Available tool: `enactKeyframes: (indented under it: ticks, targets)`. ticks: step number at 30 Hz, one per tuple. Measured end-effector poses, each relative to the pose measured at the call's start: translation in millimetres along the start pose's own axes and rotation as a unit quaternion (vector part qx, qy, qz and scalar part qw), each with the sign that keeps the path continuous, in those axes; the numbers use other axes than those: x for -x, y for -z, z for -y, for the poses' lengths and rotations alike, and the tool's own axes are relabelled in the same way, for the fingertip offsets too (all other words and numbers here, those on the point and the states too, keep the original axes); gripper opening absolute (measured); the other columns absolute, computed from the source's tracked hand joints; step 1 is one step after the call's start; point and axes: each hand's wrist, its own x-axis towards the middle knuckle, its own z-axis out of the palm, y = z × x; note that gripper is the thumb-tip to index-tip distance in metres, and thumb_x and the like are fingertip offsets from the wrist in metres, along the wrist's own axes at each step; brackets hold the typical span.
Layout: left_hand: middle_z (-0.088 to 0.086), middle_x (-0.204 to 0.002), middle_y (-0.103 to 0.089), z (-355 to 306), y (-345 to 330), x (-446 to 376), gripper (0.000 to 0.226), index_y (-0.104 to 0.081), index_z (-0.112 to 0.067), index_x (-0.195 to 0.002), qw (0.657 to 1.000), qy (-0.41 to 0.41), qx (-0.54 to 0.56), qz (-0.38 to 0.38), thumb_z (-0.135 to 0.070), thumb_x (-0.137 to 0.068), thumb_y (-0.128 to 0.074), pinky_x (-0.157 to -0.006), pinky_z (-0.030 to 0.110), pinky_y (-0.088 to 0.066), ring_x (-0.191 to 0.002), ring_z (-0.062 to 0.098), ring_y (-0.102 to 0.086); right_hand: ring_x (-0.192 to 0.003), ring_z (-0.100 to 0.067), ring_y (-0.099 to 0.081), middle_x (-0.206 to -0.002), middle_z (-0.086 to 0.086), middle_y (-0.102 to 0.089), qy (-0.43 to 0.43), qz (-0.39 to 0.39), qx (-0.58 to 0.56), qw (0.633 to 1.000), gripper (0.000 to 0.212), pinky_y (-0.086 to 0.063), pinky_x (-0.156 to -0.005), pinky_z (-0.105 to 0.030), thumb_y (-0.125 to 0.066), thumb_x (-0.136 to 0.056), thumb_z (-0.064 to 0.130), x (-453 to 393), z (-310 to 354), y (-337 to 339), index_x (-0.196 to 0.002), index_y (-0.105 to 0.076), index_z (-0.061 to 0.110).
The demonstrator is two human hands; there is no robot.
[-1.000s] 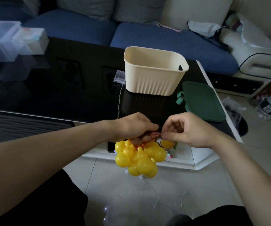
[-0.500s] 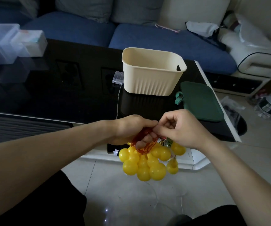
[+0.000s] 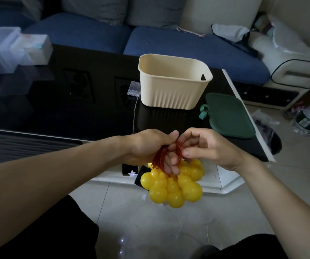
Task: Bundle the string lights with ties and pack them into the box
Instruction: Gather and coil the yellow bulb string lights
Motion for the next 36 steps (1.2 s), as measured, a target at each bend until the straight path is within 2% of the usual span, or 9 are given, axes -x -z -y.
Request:
enactKeyframes:
  ticks: [4, 9, 15, 19, 22, 24, 26, 30, 36]
  targets:
    - [0.014, -0.069, -0.061, -1, 2, -1, 0.054, -0.049, -0.006, -0.071, 1.000, -0.018, 0.002, -0.011, -0.040, -0.107, -0.027, -0.064, 0.029, -0.056, -0.062, 0.022, -0.067, -0.080, -0.020, -0.069, -0.089, -0.017, -0.073, 0.045, -0.051, 0.052, 0.996, 0.025, -0.054, -0.072, -0.029, -0.079, -0.073, 0.016, -5, -1, -5, -0.095, -0.069, 0.011]
    - [0.007, -0.063, -0.052, -2, 2, 0, 0.043, -0.046, -0.011, -0.077, 1.000, -0.017, -0.002, -0.024, -0.039, -0.106, -0.032, -0.054, 0.025, -0.048, -0.050, 0.017, -0.053, -0.066, -0.006, -0.064, -0.070, 0.004, -0.070, 0.063, -0.105, 0.080, 0.989, 0.022, -0.050, -0.062, -0.020, -0.077, -0.074, 0.000, -12, -1, -11, -0.081, -0.069, 0.019]
    - [-0.002, -0.056, -0.026, -4, 5, -1, 0.031, -0.053, -0.013, -0.074, 1.000, -0.012, -0.018, -0.001, -0.037, -0.095, -0.051, -0.048, 0.022, -0.024, -0.045, 0.011, -0.028, -0.067, -0.014, -0.067, -0.075, -0.008, -0.074, 0.055, -0.124, 0.098, 0.986, 0.018, -0.055, -0.065, -0.037, -0.082, -0.074, -0.002, -12, -1, -9, -0.084, -0.073, 0.010]
    - [0.001, -0.056, -0.041, -2, 6, -2, 0.033, -0.050, -0.011, -0.077, 1.000, -0.001, 0.007, -0.014, -0.031, -0.102, -0.043, -0.050, 0.023, -0.041, -0.047, 0.015, -0.046, -0.061, -0.014, -0.063, -0.067, -0.005, -0.071, 0.041, -0.125, 0.110, 0.985, 0.015, -0.052, -0.060, -0.033, -0.087, -0.075, 0.016, -8, -2, -3, -0.078, -0.073, 0.013]
    - [0.010, -0.069, -0.063, -2, 6, -2, 0.037, -0.049, -0.007, -0.079, 0.998, 0.003, 0.067, 0.000, -0.028, -0.106, -0.034, -0.064, 0.028, -0.057, -0.067, 0.024, -0.069, -0.065, -0.016, -0.060, -0.070, -0.011, -0.070, 0.006, -0.091, 0.112, 0.990, 0.031, -0.047, -0.061, -0.030, -0.079, -0.078, 0.042, -3, 0, 5, -0.078, -0.074, 0.011]
    - [0.017, -0.078, -0.067, -3, 5, 0, 0.036, -0.049, -0.007, -0.078, 0.992, 0.000, 0.125, 0.007, -0.025, -0.105, -0.035, -0.073, 0.033, -0.061, -0.080, 0.031, -0.073, -0.068, -0.012, -0.060, -0.071, -0.007, -0.069, -0.009, -0.083, 0.091, 0.992, 0.041, -0.046, -0.064, -0.023, -0.070, -0.078, 0.049, 2, 4, 11, -0.080, -0.074, 0.009]
    - [0.015, -0.076, -0.067, -4, 5, -1, 0.034, -0.048, -0.007, -0.077, 0.991, -0.006, 0.137, -0.005, -0.023, -0.104, -0.037, -0.072, 0.032, -0.061, -0.076, 0.030, -0.072, -0.068, -0.010, -0.059, -0.072, -0.004, -0.067, -0.021, -0.088, 0.076, 0.993, 0.042, -0.045, -0.064, -0.018, -0.067, -0.083, 0.050, 6, 6, 18, -0.082, -0.074, 0.008]
    - [-0.001, -0.058, -0.039, -5, 9, -2, 0.032, -0.045, -0.014, -0.076, 0.995, -0.014, 0.067, -0.074, -0.029, -0.104, -0.039, -0.047, 0.022, -0.036, -0.046, 0.014, -0.040, -0.062, -0.016, -0.052, -0.066, -0.008, -0.058, -0.091, -0.124, 0.046, 0.987, 0.038, -0.040, -0.056, -0.023, -0.064, -0.093, 0.039, 9, 2, 32, -0.073, -0.071, 0.006]
    - [-0.004, -0.052, -0.028, 1, 13, -8, 0.036, -0.045, -0.016, -0.072, 0.986, 0.032, 0.031, -0.160, -0.029, -0.105, -0.042, -0.041, 0.022, -0.022, -0.041, 0.010, -0.024, -0.058, -0.019, -0.047, -0.054, 0.000, -0.051, -0.139, -0.167, 0.139, 0.966, 0.018, -0.040, -0.060, -0.033, -0.066, -0.092, 0.015, 13, -2, 45, -0.076, -0.070, 0.006]
